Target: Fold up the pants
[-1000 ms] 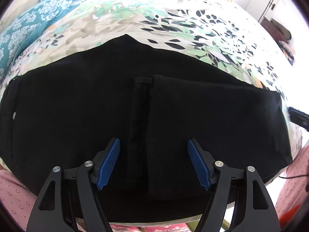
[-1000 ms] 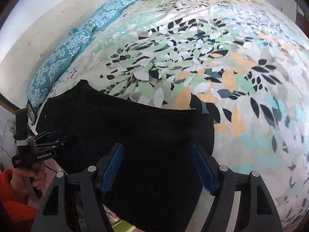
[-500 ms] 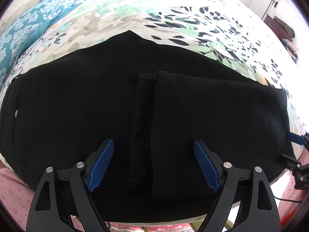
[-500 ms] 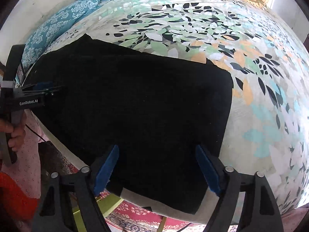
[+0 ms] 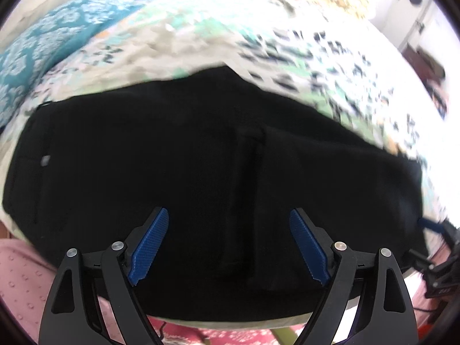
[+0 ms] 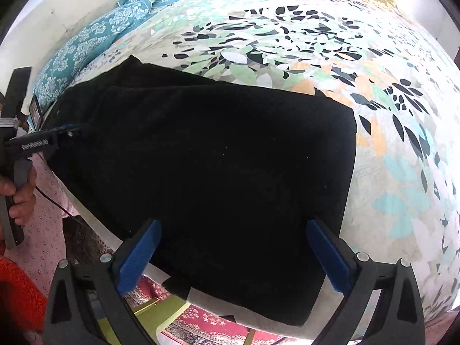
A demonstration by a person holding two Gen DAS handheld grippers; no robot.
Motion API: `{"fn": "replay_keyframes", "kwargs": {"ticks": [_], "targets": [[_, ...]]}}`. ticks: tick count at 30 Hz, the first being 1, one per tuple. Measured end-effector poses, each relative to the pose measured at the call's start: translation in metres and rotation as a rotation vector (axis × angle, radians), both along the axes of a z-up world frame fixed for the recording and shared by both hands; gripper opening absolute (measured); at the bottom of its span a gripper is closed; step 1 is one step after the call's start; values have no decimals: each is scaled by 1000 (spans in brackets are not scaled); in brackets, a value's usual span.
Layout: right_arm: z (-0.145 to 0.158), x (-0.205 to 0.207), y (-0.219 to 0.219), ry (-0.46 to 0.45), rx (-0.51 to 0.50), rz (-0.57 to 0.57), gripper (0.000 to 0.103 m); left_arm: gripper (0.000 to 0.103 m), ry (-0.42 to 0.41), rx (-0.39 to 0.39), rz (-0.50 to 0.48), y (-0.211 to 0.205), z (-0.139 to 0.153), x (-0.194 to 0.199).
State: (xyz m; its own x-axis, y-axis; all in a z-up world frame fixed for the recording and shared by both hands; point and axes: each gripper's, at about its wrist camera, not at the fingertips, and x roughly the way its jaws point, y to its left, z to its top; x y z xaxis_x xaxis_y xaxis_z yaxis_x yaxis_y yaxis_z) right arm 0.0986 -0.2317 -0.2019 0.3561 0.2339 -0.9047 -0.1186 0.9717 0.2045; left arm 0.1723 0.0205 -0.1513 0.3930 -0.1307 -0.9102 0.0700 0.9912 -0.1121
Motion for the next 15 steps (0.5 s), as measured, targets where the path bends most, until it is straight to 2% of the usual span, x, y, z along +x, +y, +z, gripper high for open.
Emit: {"fn": "replay_keyframes", "kwargs": {"ticks": [3, 6, 7, 9, 11, 13, 15], "targets": [[1, 1, -3, 1, 26, -11, 101, 87, -35, -65, 76, 33, 21, 0], [6, 1, -5, -6, 49, -20, 100, 88, -64, -135, 185, 92, 42, 11], [9, 1, -6, -16, 59, -21, 100, 88, -68, -136, 216, 108, 45, 15], [15, -1, -8, -46, 71, -28, 100, 90, -52, -100, 289, 148, 48, 27], [22, -2, -10, -73, 84, -39, 100, 90, -14, -62, 319, 183, 42, 45], [28, -3, -11, -92, 100, -53, 100, 90, 54, -14, 359, 217, 23, 64], [33, -2, -12, -104, 108, -61, 100, 90, 103, -13, 400, 240, 6, 75]]}}
